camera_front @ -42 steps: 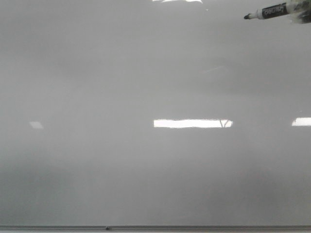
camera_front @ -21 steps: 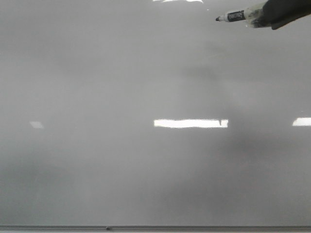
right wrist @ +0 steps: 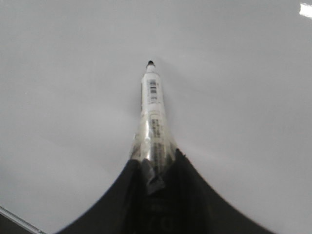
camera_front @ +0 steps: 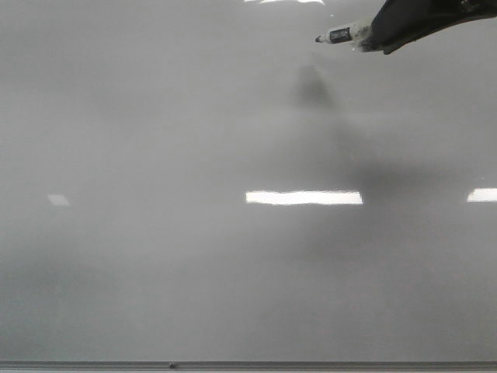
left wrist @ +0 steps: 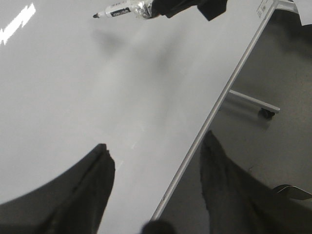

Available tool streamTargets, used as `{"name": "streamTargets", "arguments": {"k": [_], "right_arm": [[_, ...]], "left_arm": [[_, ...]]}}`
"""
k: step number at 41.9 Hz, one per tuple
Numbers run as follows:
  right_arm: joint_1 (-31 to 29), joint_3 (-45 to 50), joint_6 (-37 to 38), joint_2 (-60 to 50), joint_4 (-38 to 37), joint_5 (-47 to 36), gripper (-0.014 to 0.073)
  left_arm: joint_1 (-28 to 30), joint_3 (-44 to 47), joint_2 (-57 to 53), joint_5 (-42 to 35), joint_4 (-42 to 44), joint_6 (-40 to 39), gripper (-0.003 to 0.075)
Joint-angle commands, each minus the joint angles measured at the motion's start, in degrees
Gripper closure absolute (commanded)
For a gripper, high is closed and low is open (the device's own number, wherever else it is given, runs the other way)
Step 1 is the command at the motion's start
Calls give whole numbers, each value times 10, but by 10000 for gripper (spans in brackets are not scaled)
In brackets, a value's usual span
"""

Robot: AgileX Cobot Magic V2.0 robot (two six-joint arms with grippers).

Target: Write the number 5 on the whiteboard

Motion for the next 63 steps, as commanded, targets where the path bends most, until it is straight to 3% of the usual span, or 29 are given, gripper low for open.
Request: {"name": "streamTargets", "arguments": {"k": [1, 10, 18, 24, 30, 40, 54, 63], "right_arm": [[-3, -21, 0, 6, -6, -60, 664], [-3, -21, 0, 33, -6, -66, 664], [4, -21, -27, 56, -6, 5, 664], [5, -21, -42, 68, -8, 11, 664], [-13, -22, -42, 56, -8, 17, 662], [-53, -15, -42, 51, -9, 92, 662], [4, -28, -47, 122, -9, 49, 662], [8, -63, -47, 109, -9, 95, 662]], "left_arm": [[1, -14, -8, -42, -6, -6, 332], [1, -14, -8, -43, -6, -6, 332], [1, -14, -8, -46, -6, -6, 332], [1, -14, -8, -49, -6, -6, 332], [1, -14, -8, -49, -6, -6, 332], [1, -14, -8, -53, -6, -6, 332], [1, -14, -8, -55, -6, -6, 332], [1, -14, -8, -55, -6, -6, 332]]}}
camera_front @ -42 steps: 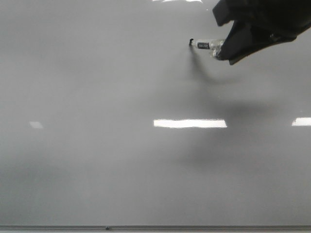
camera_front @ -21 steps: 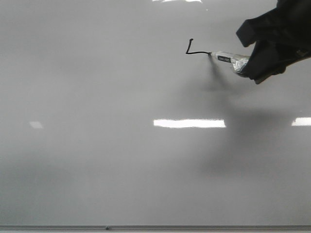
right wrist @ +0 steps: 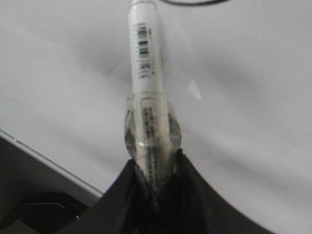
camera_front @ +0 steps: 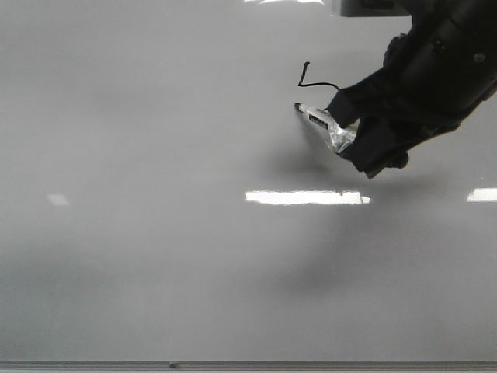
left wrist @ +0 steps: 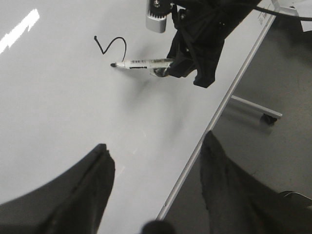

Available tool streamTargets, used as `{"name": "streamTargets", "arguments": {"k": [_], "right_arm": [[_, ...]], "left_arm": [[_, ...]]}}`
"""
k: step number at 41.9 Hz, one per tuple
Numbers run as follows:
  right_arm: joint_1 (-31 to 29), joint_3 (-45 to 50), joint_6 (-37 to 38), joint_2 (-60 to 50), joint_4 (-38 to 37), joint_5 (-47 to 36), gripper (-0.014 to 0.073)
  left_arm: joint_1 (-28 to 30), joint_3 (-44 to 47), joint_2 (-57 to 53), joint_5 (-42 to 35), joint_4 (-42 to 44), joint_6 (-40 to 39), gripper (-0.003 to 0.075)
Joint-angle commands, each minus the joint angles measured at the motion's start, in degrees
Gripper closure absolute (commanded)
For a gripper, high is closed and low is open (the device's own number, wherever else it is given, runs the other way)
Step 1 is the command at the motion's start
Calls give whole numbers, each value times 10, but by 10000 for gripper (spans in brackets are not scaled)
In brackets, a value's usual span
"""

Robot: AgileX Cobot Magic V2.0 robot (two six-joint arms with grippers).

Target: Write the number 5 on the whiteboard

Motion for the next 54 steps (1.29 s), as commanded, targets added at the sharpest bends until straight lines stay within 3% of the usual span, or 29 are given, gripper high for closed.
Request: {"name": "streamTargets", "arguments": {"k": [1, 12, 39, 54], "right_arm": [[0, -26, 0, -35, -8, -11, 662], [-9, -26, -22, -80, -13, -8, 662], [-30, -26, -21, -24, -12, -87, 662], [-47, -26, -21, -27, -13, -68, 662]], "left_arm": [[1, -14, -8, -42, -6, -6, 332], [1, -14, -8, -42, -6, -6, 332], [1, -14, -8, -42, -6, -6, 332], [1, -14, -8, -42, -6, -6, 332]]}}
